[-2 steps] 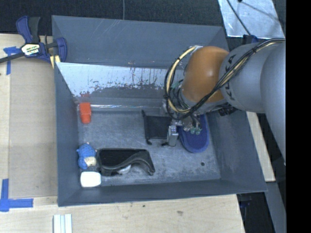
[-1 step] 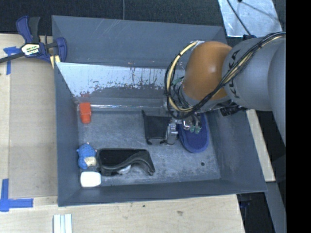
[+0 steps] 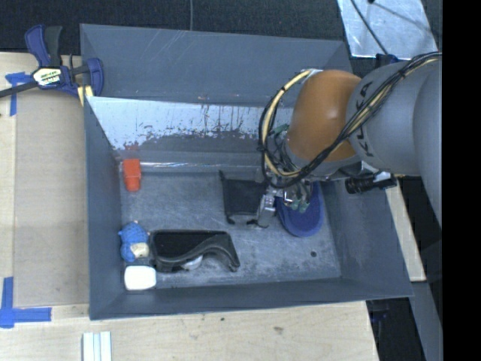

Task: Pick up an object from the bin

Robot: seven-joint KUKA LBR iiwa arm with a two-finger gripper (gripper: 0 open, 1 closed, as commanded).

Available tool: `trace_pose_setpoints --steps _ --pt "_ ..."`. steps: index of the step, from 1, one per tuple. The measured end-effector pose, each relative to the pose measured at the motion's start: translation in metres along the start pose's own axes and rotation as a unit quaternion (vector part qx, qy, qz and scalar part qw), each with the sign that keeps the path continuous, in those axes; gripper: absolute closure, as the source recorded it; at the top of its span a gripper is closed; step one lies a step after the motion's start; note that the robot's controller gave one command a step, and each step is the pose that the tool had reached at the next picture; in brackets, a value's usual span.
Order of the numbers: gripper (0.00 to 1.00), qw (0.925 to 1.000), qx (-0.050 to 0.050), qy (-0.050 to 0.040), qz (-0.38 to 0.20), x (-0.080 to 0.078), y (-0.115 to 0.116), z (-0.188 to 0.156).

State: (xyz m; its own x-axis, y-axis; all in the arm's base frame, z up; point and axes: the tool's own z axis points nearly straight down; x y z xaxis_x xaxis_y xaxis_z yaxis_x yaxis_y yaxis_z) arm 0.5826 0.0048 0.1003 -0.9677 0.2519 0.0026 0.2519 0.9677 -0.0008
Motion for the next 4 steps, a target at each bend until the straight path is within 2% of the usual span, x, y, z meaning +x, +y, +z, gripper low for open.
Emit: trace_pose_setpoints --steps 1,2,3,4 --pt "0.0 0.9981 0.0 0.0014 0.061 -0.007 -0.013 0.031" --pt "0.0 0.9982 0.0 0.0009 0.059 -0.008 -0.013 0.03" --pt "1.0 0.9982 0.0 -0.0004 0.059 -0.009 -0.013 0.029" --pt "1.0 0.9983 -0.001 -0.0051 0.058 -0.011 -0.013 -0.008"
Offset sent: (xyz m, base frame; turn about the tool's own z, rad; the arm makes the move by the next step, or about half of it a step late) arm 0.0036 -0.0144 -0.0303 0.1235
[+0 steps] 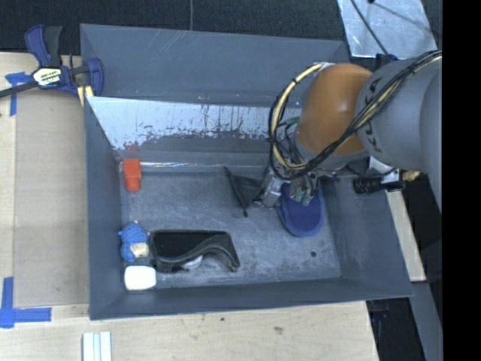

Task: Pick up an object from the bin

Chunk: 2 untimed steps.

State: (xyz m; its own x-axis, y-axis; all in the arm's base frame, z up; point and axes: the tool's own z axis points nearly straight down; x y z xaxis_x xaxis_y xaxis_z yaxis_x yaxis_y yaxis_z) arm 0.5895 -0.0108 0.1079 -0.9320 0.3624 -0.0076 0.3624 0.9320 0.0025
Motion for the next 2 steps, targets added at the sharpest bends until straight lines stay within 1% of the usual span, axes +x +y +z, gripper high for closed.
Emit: trace_pose_setpoints --steps 1,2 --pt "1.0 1.0 0.0 0.0006 -0.001 -0.002 0.0 -0.022" --pt "1.0 1.0 0.0 -0.0007 -0.003 -0.004 0.0 -0.07"
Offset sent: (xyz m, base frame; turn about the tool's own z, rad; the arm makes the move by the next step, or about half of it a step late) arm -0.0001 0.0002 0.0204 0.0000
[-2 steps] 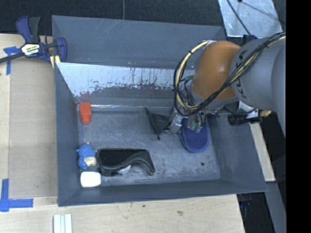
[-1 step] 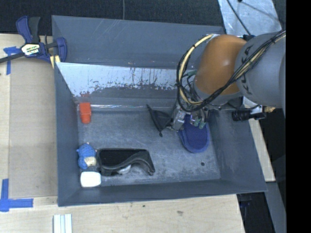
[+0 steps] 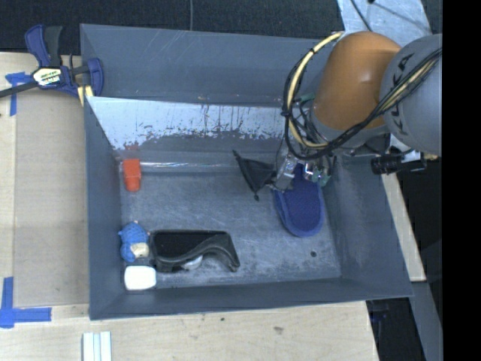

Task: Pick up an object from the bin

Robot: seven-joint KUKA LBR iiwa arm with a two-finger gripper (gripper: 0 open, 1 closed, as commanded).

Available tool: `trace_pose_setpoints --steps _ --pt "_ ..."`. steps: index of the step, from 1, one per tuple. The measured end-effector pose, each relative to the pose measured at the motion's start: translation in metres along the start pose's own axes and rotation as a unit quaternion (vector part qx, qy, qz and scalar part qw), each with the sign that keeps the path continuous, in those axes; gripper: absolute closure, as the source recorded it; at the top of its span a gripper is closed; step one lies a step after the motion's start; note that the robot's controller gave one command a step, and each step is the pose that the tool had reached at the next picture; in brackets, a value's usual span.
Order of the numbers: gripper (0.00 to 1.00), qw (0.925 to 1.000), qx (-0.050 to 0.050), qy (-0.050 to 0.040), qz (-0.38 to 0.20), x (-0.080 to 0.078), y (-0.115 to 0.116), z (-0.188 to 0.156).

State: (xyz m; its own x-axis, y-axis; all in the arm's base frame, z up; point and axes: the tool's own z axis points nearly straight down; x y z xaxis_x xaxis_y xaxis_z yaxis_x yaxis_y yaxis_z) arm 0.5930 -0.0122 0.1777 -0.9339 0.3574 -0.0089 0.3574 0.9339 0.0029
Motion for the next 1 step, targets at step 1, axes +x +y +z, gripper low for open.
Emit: trace_pose_setpoints --steps 1 --pt "1.0 1.0 0.001 0.0014 -0.001 -0.0014 -0.0002 -0.0048"
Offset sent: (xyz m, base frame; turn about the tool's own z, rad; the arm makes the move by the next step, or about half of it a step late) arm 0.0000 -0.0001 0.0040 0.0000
